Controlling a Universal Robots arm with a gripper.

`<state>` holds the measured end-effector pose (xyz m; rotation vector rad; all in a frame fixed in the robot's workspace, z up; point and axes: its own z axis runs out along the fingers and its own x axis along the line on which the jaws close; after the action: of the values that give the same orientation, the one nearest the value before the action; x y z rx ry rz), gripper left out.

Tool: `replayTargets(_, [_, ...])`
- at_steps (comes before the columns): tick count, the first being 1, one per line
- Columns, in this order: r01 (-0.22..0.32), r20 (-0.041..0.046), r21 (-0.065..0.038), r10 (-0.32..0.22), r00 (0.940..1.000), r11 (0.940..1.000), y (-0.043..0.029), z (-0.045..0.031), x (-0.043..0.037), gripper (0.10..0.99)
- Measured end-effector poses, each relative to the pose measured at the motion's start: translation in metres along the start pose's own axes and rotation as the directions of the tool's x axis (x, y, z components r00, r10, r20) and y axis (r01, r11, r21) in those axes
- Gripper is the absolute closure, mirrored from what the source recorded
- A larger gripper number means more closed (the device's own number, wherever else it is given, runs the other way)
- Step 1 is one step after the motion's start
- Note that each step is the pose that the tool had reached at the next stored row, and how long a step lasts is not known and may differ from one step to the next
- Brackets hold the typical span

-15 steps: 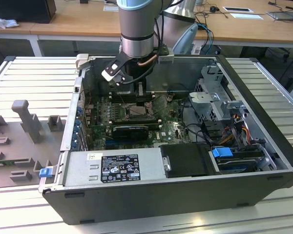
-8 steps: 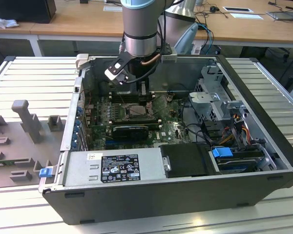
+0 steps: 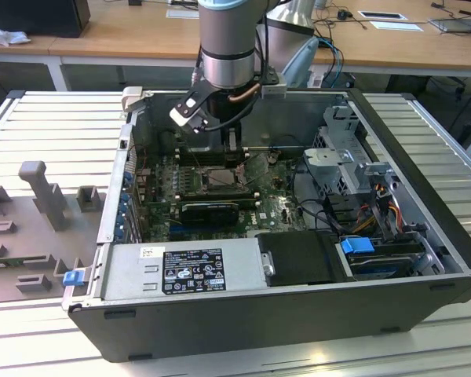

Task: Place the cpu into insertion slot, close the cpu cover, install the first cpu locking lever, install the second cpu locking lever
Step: 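Close the cpu cover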

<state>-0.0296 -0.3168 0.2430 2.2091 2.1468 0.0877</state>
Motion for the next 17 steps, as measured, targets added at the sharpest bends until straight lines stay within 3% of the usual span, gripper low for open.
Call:
replayTargets(4, [0.000,0.0001,0.000,0.000,1.0000,1.0000,0.0015,-0.0146,0.0000,0.980])
replayTargets(6, [0.000,-0.0002,0.000,0.000,1.0000,1.0000,0.0028,-0.0147,0.0000,0.980])
replayTargets(15, [0.000,0.0004,0.011,0.000,1.0000,0.9999,0.0272,-0.0128,-0.0005,0.980])
replayTargets(17, [0.000,0.0007,0.012,0.000,1.0000,0.9999,0.0285,-0.0134,-0.0004,0.980])
